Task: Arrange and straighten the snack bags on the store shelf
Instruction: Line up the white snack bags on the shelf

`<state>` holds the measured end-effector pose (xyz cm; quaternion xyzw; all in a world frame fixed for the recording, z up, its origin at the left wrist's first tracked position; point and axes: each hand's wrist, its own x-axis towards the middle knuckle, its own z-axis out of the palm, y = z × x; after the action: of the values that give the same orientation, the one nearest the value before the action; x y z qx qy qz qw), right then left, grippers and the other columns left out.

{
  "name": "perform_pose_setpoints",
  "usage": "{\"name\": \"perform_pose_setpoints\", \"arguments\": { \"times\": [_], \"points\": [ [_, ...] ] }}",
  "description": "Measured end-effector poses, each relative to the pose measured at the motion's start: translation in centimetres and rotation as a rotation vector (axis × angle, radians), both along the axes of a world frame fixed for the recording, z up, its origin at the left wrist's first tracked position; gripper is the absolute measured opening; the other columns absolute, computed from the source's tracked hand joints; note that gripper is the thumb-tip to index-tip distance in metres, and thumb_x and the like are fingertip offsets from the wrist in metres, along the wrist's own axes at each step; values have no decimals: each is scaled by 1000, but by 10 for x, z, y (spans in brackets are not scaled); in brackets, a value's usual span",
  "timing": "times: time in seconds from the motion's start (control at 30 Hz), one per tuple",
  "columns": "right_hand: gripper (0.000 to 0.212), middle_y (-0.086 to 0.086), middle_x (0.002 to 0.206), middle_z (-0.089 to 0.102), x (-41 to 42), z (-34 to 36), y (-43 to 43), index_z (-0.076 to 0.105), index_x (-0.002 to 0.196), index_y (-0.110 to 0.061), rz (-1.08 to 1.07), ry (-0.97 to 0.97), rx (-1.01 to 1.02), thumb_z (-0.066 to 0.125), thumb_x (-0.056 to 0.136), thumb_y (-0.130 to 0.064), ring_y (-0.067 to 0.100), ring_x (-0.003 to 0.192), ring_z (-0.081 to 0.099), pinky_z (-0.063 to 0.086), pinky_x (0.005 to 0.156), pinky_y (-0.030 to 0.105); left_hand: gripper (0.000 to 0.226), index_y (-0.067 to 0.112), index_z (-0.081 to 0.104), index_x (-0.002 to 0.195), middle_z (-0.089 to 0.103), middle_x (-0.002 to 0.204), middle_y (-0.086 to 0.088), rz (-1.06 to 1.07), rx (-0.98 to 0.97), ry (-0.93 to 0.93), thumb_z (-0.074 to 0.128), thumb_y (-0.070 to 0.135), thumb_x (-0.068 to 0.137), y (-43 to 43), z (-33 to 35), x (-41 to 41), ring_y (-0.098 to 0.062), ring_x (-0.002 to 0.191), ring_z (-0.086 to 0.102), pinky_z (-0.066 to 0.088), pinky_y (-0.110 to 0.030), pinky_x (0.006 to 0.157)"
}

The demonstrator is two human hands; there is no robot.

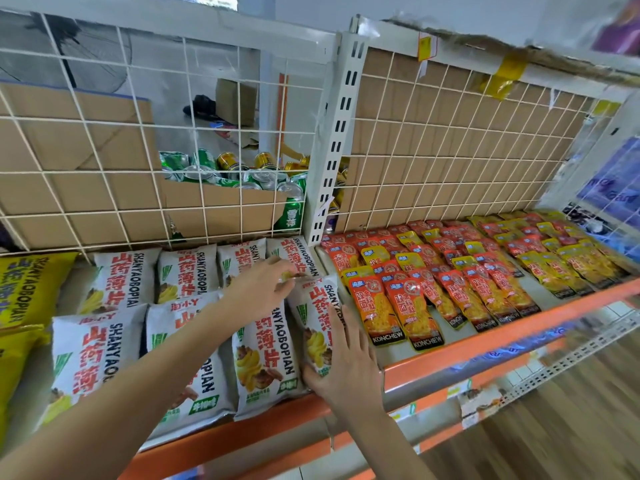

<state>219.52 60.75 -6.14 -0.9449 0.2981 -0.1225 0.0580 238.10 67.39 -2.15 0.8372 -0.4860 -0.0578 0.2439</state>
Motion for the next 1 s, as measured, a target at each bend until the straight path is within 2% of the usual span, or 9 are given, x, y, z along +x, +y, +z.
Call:
{"name": "perform_pose_setpoints", "arguments": {
  "times": [0.13,0.2,0.27,0.33,0.43,0.5,0.6,0.77,1.0],
  "points": [
    [87,2,133,53,-1,4,3,44,134,-18,-22,-28,28,40,60,-63,19,108,62,57,66,28,32,21,51,126,49,129,1,-7,19,-26,45,30,95,3,-4,-7,-21,114,48,40,-38,96],
    [85,3,135,52,-2,2,2,41,135,-18,-21,-40,23,38,63,-62,20,109,62,58,68,30,33,22,50,126,49,129,2,-10,8,-44,45,32,95,5,-4,-9,-20,114,48,41,-39,95],
    [84,5,143,43,-4,-4,-2,31,141,-19,13,-54,36,38,71,-65,24,120,53,55,83,37,33,22,50,126,50,128,1,-19,-3,-49,45,33,95,6,-4,-12,-20,114,49,43,-40,94],
    [89,1,152,26,-8,-5,-8,17,145,-25,50,-90,77,27,74,-78,21,136,34,41,102,42,33,22,50,125,50,127,1,-26,-10,-58,46,33,94,9,-1,-14,-21,114,49,43,-41,94],
    [92,-8,152,22,-19,8,-18,17,146,-27,19,-110,162,8,71,-80,15,138,24,25,109,36,34,21,50,126,50,128,0,-19,-40,-49,48,31,94,12,6,-19,-22,116,48,40,-40,96],
    [86,-8,147,31,-28,21,-28,24,144,-26,-10,-119,151,15,76,-79,15,134,32,28,106,34,36,19,49,128,49,130,-1,-2,-54,-52,48,31,93,13,13,-23,-23,118,46,38,-42,99],
    [60,-7,142,38,-47,33,-47,30,141,-26,-33,-84,132,36,90,-56,16,130,37,30,103,34,39,19,46,130,49,131,-2,17,-49,-75,47,31,93,15,22,-28,-23,120,46,37,-44,101],
    [50,-2,137,46,-73,45,-79,39,137,-22,-88,-105,114,48,91,-43,21,127,43,32,101,39,37,18,49,127,52,127,-3,30,-90,-90,52,27,92,14,29,-33,-26,117,48,36,-43,99],
    [67,-2,127,54,-84,44,-130,48,130,-22,-104,-142,140,29,77,-58,22,114,53,40,92,42,36,15,55,123,58,122,-4,77,-120,-141,52,31,91,-1,31,-39,-30,109,55,43,-47,89]
  ]
}}
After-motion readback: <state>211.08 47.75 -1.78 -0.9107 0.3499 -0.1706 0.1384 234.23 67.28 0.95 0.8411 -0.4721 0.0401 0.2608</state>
